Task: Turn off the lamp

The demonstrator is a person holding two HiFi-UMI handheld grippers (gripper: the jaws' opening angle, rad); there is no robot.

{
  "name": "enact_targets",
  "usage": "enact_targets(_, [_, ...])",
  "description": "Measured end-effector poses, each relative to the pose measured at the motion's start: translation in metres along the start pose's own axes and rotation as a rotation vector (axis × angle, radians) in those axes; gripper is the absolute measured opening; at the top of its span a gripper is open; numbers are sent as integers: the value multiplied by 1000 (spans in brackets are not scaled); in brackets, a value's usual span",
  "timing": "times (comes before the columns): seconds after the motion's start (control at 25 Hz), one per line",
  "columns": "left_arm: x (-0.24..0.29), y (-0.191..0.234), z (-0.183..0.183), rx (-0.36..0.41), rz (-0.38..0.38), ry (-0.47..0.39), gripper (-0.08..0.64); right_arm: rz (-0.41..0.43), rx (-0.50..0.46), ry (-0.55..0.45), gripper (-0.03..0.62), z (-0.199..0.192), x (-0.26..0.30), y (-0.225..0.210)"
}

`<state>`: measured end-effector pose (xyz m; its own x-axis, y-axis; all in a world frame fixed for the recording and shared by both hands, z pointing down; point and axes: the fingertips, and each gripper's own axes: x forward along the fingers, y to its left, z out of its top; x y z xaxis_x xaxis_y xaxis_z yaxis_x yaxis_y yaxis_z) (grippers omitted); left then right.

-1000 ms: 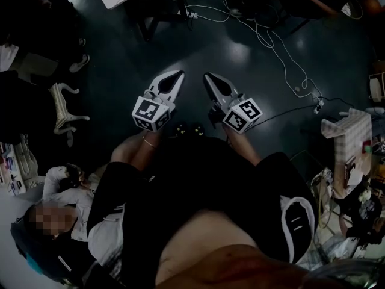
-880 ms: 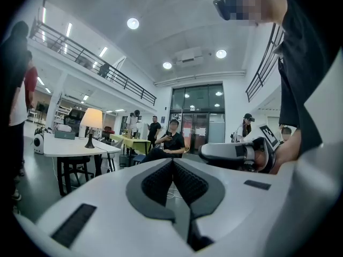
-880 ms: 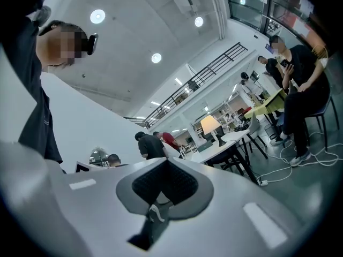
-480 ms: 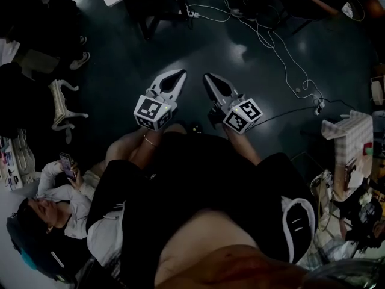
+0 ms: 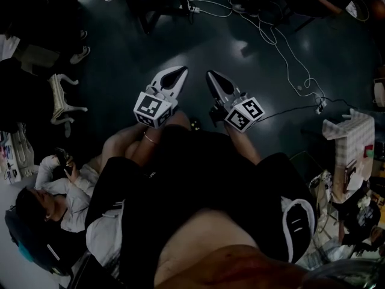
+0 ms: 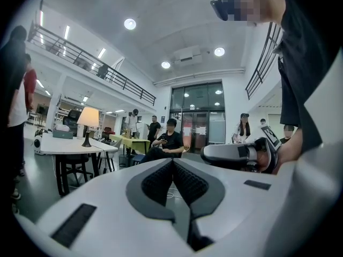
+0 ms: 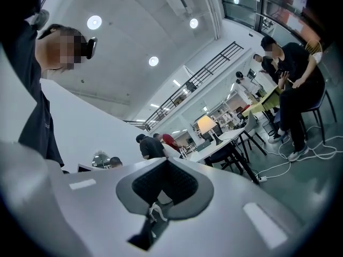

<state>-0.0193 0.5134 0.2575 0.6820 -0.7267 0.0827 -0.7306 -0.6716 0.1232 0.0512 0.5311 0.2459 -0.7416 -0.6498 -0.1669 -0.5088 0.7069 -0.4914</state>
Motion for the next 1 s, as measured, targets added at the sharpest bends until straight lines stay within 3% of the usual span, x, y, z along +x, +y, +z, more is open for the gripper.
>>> enact_targets(0.36, [-1, 17, -1, -2, 41, 19, 8, 20, -19, 19, 2, -1, 12, -3])
enact_targets(1.0, [55, 65, 7, -12, -28, 20, 8, -50, -21, 8, 2, 16, 53, -50])
